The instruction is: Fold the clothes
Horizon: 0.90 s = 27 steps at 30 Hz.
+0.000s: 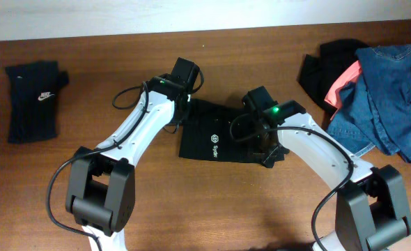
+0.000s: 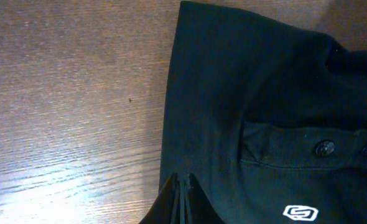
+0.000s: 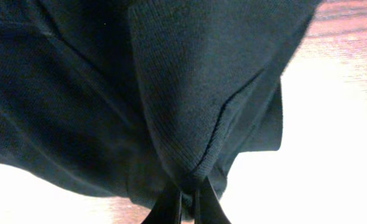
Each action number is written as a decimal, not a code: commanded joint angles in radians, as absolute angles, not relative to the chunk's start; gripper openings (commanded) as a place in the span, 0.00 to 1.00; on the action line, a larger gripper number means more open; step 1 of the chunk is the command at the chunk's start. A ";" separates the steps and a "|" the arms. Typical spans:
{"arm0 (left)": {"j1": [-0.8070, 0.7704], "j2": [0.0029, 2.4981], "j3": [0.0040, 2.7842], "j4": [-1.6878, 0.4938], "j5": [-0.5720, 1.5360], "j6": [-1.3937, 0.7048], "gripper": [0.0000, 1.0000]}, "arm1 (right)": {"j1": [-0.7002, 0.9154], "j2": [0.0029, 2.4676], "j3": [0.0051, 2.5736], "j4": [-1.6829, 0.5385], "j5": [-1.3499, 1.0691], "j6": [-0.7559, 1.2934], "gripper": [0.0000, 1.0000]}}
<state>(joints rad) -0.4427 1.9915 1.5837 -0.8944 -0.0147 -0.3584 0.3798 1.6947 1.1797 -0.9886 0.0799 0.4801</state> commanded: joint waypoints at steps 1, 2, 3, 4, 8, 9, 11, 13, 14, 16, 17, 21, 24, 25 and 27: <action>-0.442 1.967 1.565 -0.892 -0.026 -0.339 0.05 | 0.386 1.650 1.174 -1.008 0.129 0.550 0.04; -0.442 1.967 1.560 -0.890 -0.026 -0.339 0.05 | 0.386 1.650 1.174 -1.018 0.129 0.569 0.04; -0.442 1.967 1.552 -0.886 -0.026 -0.339 0.05 | 0.386 1.650 1.174 -1.026 0.129 0.586 0.04; -0.442 1.967 1.547 -0.883 -0.026 -0.339 0.06 | 0.386 1.650 1.174 -1.035 0.129 0.603 0.04; -0.442 1.967 1.530 -0.876 -0.026 -0.339 0.05 | 0.386 1.650 1.174 -1.066 0.136 0.640 0.04; -0.442 1.967 1.529 -0.876 -0.026 -0.339 0.05 | 0.386 1.650 1.174 -1.075 0.141 0.649 0.04; -0.442 1.967 1.529 -0.876 -0.026 -0.339 0.05 | 0.386 1.650 1.174 -1.092 0.156 0.668 0.04; -0.442 1.967 1.529 -0.876 -0.026 -0.339 0.05 | 0.386 1.650 1.174 -1.105 0.170 0.672 0.04; -0.442 1.967 1.529 -0.876 -0.026 -0.338 0.05 | 0.386 1.650 1.174 -1.111 0.173 0.672 0.04; -0.442 1.967 1.529 -0.876 -0.026 -0.339 0.05 | 0.386 1.650 1.174 -1.116 0.174 0.672 0.04; -0.442 1.967 1.529 -0.876 -0.026 -0.339 0.05 | 0.386 1.650 1.171 -1.115 0.173 0.672 0.04; -0.442 1.967 1.529 -0.875 -0.026 -0.339 0.05 | 0.386 1.645 1.166 -1.104 0.203 0.690 0.04; -0.442 1.967 1.529 -0.876 -0.026 -0.338 0.05 | 0.386 1.608 1.176 -1.100 0.245 0.690 0.04; -0.442 1.967 1.529 -0.876 -0.026 -0.338 0.05 | 0.386 1.589 1.180 -1.099 0.245 0.689 0.04; -0.442 1.967 1.529 -0.875 -0.026 -0.339 0.05 | 0.386 1.545 1.189 -1.092 0.244 0.690 0.08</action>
